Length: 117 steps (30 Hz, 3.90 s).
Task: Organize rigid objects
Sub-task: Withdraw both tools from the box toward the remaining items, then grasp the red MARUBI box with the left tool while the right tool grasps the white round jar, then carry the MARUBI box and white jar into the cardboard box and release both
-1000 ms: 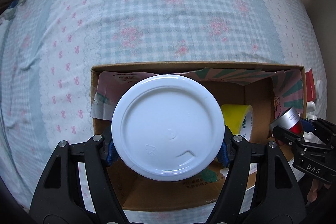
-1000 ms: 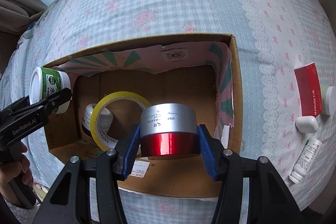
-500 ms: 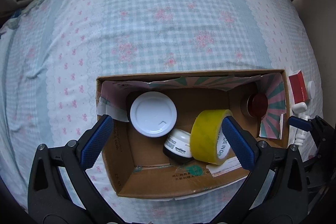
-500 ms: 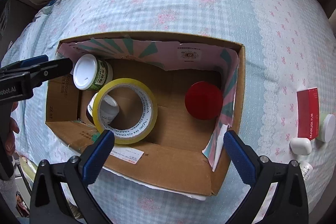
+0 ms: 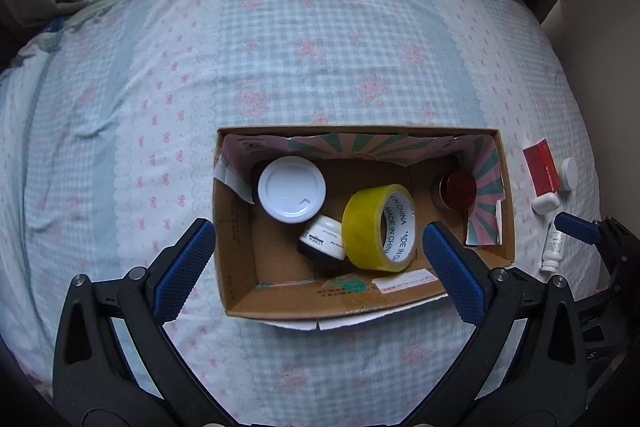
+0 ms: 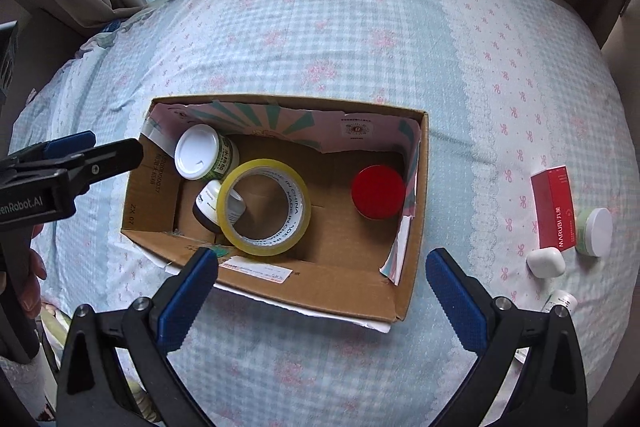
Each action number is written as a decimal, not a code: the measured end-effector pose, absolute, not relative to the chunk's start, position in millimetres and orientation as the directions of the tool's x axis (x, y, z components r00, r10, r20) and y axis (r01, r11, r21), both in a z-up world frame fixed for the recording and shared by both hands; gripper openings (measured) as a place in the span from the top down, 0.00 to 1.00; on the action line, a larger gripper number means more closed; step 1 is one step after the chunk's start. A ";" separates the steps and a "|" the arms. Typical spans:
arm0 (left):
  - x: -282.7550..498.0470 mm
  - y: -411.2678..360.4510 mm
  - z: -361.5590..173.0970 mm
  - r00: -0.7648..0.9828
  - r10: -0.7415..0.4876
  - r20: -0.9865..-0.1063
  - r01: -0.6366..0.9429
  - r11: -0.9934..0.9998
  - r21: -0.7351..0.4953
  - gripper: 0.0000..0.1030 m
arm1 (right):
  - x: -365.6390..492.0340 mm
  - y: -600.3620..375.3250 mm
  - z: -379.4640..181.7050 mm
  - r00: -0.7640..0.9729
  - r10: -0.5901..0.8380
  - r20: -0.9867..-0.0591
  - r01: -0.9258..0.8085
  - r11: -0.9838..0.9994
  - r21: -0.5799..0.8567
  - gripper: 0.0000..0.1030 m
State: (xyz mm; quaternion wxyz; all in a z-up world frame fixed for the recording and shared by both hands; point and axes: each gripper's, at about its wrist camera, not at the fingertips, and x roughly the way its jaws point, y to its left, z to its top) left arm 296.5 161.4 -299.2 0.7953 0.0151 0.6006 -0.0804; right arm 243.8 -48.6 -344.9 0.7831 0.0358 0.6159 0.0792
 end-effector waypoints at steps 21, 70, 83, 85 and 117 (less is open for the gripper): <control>148.6 164.8 -183.4 0.429 -0.187 -0.884 0.185 0.976 -0.117 0.00 | 110.5 -55.5 -213.1 0.428 0.075 -0.901 0.042 0.994 0.102 0.00; 260.1 -251.7 -347.6 0.219 -0.220 -0.950 0.200 0.964 -0.177 0.00 | 139.3 -426.0 -350.9 0.421 0.026 -0.907 0.077 0.995 0.064 0.00; 320.7 -287.3 -460.4 0.038 -0.159 -0.987 0.126 0.980 -0.153 0.17 | 222.1 -411.7 -439.5 0.382 0.014 -0.924 -0.181 0.982 -0.060 0.05; 322.7 -290.5 -470.2 0.020 -0.154 -0.988 0.118 0.981 -0.151 0.20 | 229.0 -410.1 -447.0 0.368 0.019 -0.930 -0.188 0.981 -0.054 0.05; 327.5 -291.3 -425.7 0.109 -0.233 -0.966 0.130 0.967 -0.219 0.63 | 240.9 -418.6 -439.1 0.308 0.000 -0.951 -0.107 0.994 -0.035 0.36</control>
